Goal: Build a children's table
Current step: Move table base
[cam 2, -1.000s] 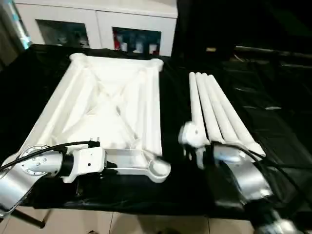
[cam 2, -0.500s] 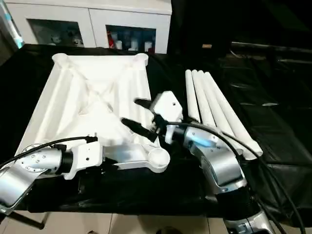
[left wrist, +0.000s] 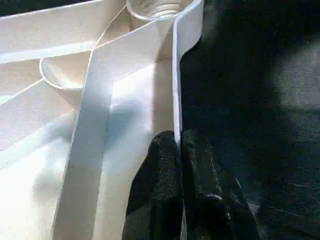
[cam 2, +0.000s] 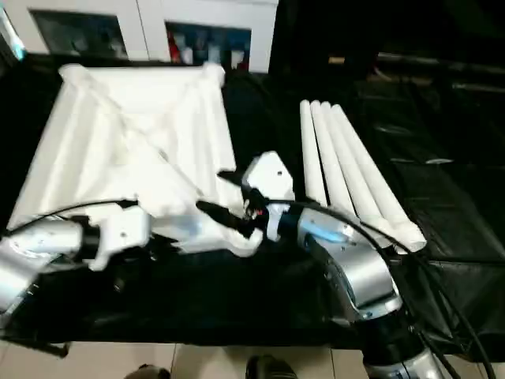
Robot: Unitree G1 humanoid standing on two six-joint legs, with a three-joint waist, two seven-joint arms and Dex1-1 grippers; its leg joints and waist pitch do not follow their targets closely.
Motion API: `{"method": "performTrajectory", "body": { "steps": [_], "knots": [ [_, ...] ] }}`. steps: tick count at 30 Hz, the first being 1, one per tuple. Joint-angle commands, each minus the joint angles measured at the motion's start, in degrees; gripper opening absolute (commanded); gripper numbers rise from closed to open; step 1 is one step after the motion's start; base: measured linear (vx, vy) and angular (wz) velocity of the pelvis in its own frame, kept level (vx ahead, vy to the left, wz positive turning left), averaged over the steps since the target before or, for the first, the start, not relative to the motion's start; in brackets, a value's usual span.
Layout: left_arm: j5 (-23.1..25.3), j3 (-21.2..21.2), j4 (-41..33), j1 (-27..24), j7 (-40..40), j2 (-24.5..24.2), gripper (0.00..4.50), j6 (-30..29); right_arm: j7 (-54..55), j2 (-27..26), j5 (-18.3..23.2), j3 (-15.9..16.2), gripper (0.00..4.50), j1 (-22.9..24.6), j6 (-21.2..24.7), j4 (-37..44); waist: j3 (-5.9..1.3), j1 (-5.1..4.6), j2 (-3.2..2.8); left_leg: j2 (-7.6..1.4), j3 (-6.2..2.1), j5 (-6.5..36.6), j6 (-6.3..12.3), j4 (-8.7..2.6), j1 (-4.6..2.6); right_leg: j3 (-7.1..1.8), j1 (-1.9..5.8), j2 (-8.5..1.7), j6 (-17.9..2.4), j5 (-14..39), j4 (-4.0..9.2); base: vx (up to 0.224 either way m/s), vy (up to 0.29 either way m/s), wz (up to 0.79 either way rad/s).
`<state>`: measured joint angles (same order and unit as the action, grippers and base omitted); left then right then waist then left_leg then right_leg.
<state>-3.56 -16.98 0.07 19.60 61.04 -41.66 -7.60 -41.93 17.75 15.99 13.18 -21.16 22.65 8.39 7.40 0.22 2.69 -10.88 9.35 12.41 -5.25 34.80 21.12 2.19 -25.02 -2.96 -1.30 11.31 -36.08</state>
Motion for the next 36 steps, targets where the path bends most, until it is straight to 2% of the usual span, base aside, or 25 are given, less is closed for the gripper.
{"method": "performTrajectory", "body": {
  "steps": [1,2,5,7,8,9,14,17,21,32,33,36],
  "knots": [
    [0.1,1.2,-1.0,2.7,0.6,-0.9,0.02,3.1,-0.8,0.8,1.0,-1.2,3.11,-0.6,0.4,0.9,-3.69,0.21,-1.05,-1.37,0.06,-4.2,5.38,-4.04,-0.41,-3.21,4.39,-3.42,-15.9,-13.5,2.12,0.0,0.0,0.0],
    [0.6,1.0,-0.6,3.2,0.7,-0.9,0.02,3.6,-1.1,1.4,0.9,-1.1,3.11,-0.4,-0.2,0.6,-3.18,0.19,-0.24,-1.43,0.32,-3.7,6.15,-4.12,-0.35,-3.26,4.52,-3.51,-16.4,-13.4,2.14,0.0,0.0,0.0],
    [1.0,0.8,-0.8,2.8,1.9,-1.9,0.02,5.0,-0.5,1.5,1.4,-1.5,3.11,0.1,1.0,1.8,-2.74,0.29,-0.56,-1.64,0.32,-3.3,6.15,-4.24,-0.39,-3.33,4.52,-3.8,-16.5,-11.7,2.21,0.0,0.0,0.0],
    [0.9,1.0,-1.5,1.9,2.6,-2.3,0.02,5.0,-0.1,1.2,1.9,-1.9,3.11,0.8,1.9,3.3,-2.68,0.23,-0.1,-1.72,0.37,-4.3,6.43,-4.25,-0.54,-3.33,4.55,-3.76,-16.5,-11.8,2.04,0.0,0.0,0.0],
    [0.7,1.1,-1.9,1.2,2.7,-2.5,0.02,4.9,0.0,1.1,1.8,-1.8,3.11,1.0,2.0,3.4,-2.74,0.3,-0.8,-1.8,0.36,-4.3,6.35,-4.24,-0.74,-3.29,4.39,-3.86,-16.6,-11.6,2.08,0.0,0.0,0.0],
    [0.7,1.1,-2.4,0.1,2.8,-3.0,0.02,4.9,0.0,0.9,1.8,-1.6,3.11,1.2,2.1,3.5,-2.67,0.15,-0.49,-1.9,0.38,-4.3,6.27,-4.27,-0.67,-3.23,4.45,-3.83,-16.7,-11.8,2.12,0.0,0.0,0.0],
    [1.8,1.5,-2.9,-1.8,1.8,-4.3,0.02,3.8,-0.3,1.1,1.8,-1.6,3.11,0.6,1.4,2.6,-2.52,0.2,-0.63,-1.93,0.38,-2.0,5.2,-4.46,-0.79,-3.23,4.38,-3.86,-16.9,-8.6,2.39,0.0,0.0,0.0],
    [2.7,2.2,-3.3,-2.2,0.7,-5.2,0.02,2.5,-0.5,1.1,1.9,-1.9,3.11,0.2,1.3,2.3,-2.64,0.24,-0.71,-1.91,0.37,-1.3,4.63,-4.48,-0.88,-3.26,4.4,-3.87,-16.6,-7.5,2.43,0.0,0.0,0.0],
    [2.9,3.4,-5.1,-3.0,-1.0,-4.8,0.02,0.4,-0.6,1.2,1.8,-2.2,3.11,-0.2,1.0,1.9,-3.01,0.21,-0.5,-1.8,0.39,-1.8,4.49,-4.35,-0.75,-3.33,4.67,-3.84,-16.7,-8.3,2.29,0.0,0.0,0.0],
    [1.1,4.1,-10.0,-5.1,-1.1,-5.2,0.02,-2.0,-1.4,1.3,2.1,-2.3,3.11,-0.9,0.9,1.6,-3.6,0.27,-0.6,-1.61,0.43,-5.6,6.46,-3.91,-0.73,-3.24,4.79,-3.55,-18.0,-14.2,1.64,0.0,0.0,0.0],
    [1.1,4.1,-10.0,-5.1,-1.1,-5.2,0.48,-2.0,-1.4,1.3,2.1,-2.3,3.11,-0.9,0.9,1.6,-3.6,0.27,-0.58,-1.58,0.44,-5.6,6.56,-3.9,-0.7,-3.22,4.82,-3.54,-18.0,-14.2,1.63,0.0,0.0,0.0],
    [-1.2,5.4,-10.7,-4.6,0.1,-5.2,0.66,-3.4,-1.8,1.6,2.8,-2.5,3.11,-0.7,1.6,2.4,-3.49,0.38,-0.61,-1.67,0.45,-4.2,6.36,-3.98,-0.78,-3.19,4.75,-3.63,-17.9,-11.9,1.85,0.0,0.0,0.0]
  ]
}}
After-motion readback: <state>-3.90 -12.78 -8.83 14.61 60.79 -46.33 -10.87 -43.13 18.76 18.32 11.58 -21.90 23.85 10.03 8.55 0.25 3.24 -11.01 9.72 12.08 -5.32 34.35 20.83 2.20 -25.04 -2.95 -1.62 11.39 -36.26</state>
